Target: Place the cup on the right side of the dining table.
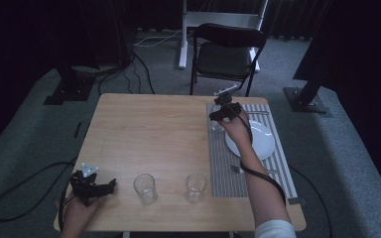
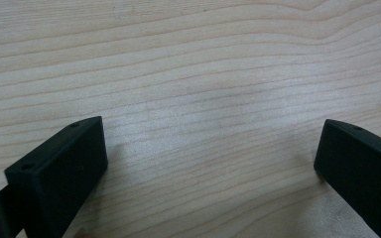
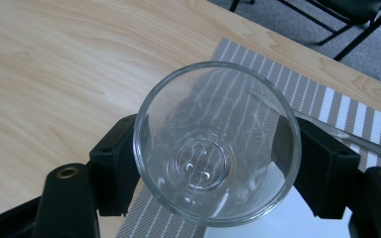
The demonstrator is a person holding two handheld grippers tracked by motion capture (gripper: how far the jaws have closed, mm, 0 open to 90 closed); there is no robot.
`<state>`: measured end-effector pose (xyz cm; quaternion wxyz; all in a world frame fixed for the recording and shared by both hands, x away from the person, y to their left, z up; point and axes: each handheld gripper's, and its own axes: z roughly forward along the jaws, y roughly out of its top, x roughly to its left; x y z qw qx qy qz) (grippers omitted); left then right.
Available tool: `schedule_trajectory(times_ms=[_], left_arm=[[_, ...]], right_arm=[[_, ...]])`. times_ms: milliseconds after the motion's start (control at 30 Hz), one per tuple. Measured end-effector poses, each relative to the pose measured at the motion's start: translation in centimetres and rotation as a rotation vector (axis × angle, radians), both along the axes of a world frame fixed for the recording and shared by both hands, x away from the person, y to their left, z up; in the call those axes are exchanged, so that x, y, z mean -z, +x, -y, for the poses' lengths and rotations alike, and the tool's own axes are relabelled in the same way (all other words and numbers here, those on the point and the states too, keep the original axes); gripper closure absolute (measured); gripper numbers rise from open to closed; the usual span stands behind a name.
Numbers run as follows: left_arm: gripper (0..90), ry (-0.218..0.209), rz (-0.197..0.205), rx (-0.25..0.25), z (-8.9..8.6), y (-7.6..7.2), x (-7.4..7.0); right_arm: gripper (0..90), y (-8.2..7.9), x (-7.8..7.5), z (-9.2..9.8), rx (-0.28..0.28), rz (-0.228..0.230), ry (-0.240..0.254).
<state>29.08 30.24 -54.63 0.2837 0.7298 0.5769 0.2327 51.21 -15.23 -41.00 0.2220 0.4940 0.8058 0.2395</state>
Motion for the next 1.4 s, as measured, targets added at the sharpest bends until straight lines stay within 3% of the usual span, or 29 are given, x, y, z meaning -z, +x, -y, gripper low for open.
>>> schedule_trajectory(times_ms=[300, 733, 1200, 1400], left_arm=[[0.5, 0.000, 0.000, -0.001, 0.0, 0.0, 0.0], [0.5, 0.000, 0.000, -0.008, 0.1, -0.1, 0.0], [0.5, 0.000, 0.001, -0.008, 0.1, -0.1, 0.0], [0.5, 0.000, 0.000, -0.008, 0.1, -0.1, 0.0]], right_arm=[[28.4, 2.4, 1.5, 0.4, 0.049, -0.019, -0.023], [28.3, 4.6, 3.0, 1.0, 0.074, -0.043, 0.020], [27.4, 4.9, 3.3, 1.2, 0.063, -0.048, 0.025], [19.2, 4.4, 3.0, 1.8, 0.096, -0.042, 0.055]])
